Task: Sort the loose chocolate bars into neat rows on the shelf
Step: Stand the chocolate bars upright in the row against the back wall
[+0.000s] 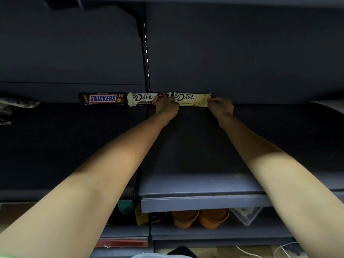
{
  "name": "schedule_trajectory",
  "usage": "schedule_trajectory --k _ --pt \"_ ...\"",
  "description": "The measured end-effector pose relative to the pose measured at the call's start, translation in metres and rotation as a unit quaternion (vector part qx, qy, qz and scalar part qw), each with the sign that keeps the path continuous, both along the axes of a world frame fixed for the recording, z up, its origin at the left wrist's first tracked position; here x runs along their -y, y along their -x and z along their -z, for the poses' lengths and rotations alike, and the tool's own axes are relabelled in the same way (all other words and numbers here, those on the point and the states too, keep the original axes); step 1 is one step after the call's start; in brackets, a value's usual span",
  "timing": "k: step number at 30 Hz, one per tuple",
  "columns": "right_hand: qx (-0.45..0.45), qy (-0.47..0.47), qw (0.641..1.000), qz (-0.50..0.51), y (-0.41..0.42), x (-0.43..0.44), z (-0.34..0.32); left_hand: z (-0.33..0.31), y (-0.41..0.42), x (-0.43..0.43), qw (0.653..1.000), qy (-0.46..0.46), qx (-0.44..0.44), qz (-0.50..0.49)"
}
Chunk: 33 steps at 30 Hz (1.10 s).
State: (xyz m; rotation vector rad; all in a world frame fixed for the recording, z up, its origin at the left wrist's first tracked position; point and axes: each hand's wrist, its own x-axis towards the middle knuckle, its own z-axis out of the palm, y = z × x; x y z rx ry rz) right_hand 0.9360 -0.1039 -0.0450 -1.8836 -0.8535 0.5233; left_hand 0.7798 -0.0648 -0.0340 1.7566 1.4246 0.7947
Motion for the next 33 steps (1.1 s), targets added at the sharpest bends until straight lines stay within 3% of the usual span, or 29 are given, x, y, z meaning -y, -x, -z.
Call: schedule_trajectory --k 7,24,33 --pt "0.014 0.002 1.0 0.002 0.0 0.001 -0.001 0.0 0.003 -0.004 0.998 0.016 -0.032 0.042" --pt "0.067 -0.002 0.998 -0.022 0.026 0.01 -0.003 -0.004 0.019 0.0 0.996 -0.014 -0.079 0.028" --pt "0.095 -0.006 0.985 -0.144 0.111 0.011 -0.016 -0.011 0.092 0.017 0.995 -0.068 -0.061 0.033"
